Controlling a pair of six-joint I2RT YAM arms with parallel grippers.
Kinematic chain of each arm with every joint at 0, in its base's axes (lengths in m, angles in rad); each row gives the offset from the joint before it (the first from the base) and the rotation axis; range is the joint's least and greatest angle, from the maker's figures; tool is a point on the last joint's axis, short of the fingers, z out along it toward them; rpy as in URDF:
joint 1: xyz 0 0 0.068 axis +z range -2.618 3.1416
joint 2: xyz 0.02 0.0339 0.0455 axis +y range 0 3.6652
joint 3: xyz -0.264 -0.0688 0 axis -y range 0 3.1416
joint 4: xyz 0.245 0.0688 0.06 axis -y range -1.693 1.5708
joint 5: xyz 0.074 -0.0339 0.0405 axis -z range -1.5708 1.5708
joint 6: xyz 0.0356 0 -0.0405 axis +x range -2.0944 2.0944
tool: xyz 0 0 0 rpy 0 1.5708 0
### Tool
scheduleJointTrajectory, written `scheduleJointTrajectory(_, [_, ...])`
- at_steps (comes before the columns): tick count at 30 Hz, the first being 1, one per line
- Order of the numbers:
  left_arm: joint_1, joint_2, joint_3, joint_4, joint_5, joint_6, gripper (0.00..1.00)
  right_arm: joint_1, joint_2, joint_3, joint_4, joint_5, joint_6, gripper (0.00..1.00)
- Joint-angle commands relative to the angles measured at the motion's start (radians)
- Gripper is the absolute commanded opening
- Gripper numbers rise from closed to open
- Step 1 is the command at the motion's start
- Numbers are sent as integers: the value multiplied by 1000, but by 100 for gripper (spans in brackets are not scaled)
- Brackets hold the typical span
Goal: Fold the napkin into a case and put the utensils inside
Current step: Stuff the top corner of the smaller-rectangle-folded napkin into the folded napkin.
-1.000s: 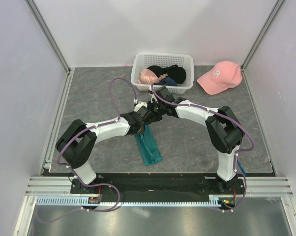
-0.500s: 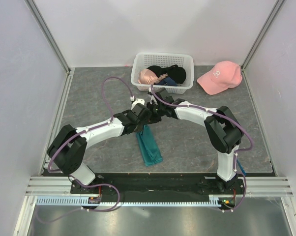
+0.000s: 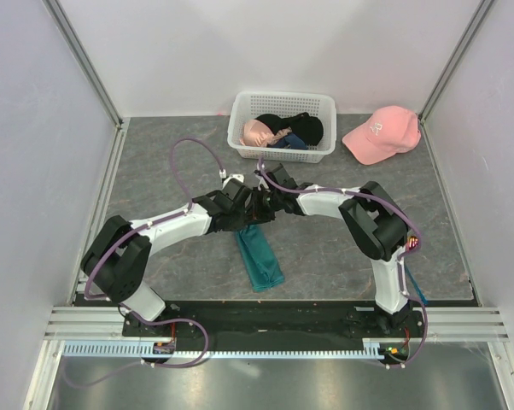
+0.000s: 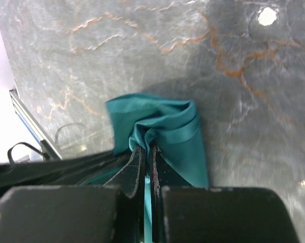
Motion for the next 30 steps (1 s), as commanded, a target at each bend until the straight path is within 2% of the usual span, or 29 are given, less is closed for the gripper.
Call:
scheduleJointTrajectory(1, [8, -19, -16, 56, 41, -48, 2, 5, 46, 13, 101, 1, 10, 0])
scheduleJointTrajectory(3, [13, -22, -23, 55, 43, -51, 2, 6, 46, 16, 101, -22, 6, 2])
scheduleJointTrajectory(8, [34, -39, -40, 56, 43, -44, 2, -5, -11, -28, 82, -39, -14, 23])
scheduleJointTrajectory(11, [43, -42, -43, 56, 50, -41, 2, -9, -49, -48, 63, -51, -28, 32])
scheduleJointTrajectory(17, [49, -45, -45, 53, 49, -36, 6, -14, -74, -59, 55, -62, -56, 36])
scheduleJointTrajectory(24, [49, -34, -8, 24, 17, -18, 26, -20, -75, -50, 20, -53, -63, 36])
scheduleJointTrajectory(30, [49, 5, 29, 10, 0, -9, 26, -21, -59, -25, 7, -50, -69, 36])
